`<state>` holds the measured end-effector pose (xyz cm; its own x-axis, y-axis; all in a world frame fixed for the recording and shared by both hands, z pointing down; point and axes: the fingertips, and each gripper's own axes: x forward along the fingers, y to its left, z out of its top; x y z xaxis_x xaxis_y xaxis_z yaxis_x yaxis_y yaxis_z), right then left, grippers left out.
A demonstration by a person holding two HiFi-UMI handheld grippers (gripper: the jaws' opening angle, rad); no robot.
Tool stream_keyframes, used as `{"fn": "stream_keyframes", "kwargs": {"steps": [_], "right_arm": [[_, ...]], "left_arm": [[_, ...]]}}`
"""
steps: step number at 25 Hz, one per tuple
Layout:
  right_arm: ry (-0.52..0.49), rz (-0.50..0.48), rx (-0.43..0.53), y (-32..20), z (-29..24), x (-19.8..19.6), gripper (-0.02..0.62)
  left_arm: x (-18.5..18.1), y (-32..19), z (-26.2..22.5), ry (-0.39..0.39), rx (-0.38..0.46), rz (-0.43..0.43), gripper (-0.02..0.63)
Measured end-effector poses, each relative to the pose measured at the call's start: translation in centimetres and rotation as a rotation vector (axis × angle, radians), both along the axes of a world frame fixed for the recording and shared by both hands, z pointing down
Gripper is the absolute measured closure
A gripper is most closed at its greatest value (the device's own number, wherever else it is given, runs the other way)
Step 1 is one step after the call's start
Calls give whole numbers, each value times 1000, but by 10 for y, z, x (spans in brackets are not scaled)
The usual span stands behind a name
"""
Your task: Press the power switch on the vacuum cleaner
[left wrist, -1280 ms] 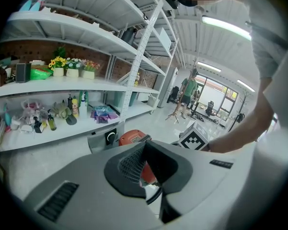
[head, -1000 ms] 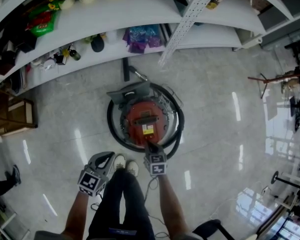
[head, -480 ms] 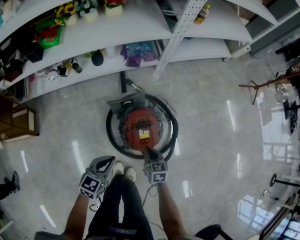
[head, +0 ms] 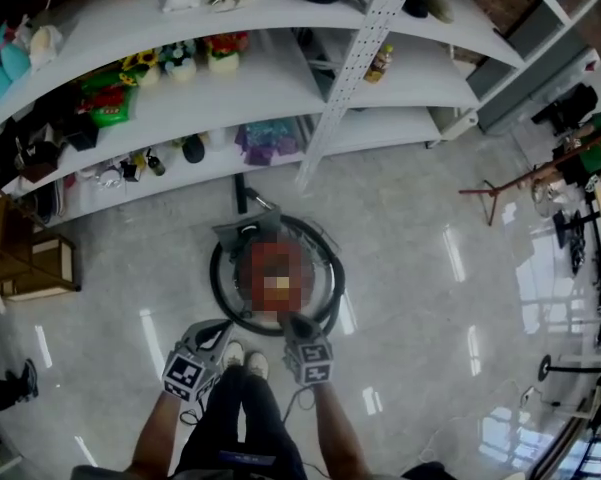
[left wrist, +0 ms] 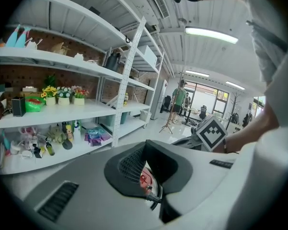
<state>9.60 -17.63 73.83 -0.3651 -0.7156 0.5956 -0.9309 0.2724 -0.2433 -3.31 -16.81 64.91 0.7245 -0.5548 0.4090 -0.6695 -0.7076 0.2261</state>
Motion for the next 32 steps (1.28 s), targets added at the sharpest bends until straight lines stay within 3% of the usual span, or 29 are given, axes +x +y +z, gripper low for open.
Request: {"fn": "stream_keyframes", "kwargs": {"steps": [16,32], "right_arm": [[9,-37,127,25,-118,-21,584],[-12,27,184,58,-189,-15,584]], "left_arm": [[-3,17,-79,19,67,13,598],[14,30,-139,44,157,91,598]]}}
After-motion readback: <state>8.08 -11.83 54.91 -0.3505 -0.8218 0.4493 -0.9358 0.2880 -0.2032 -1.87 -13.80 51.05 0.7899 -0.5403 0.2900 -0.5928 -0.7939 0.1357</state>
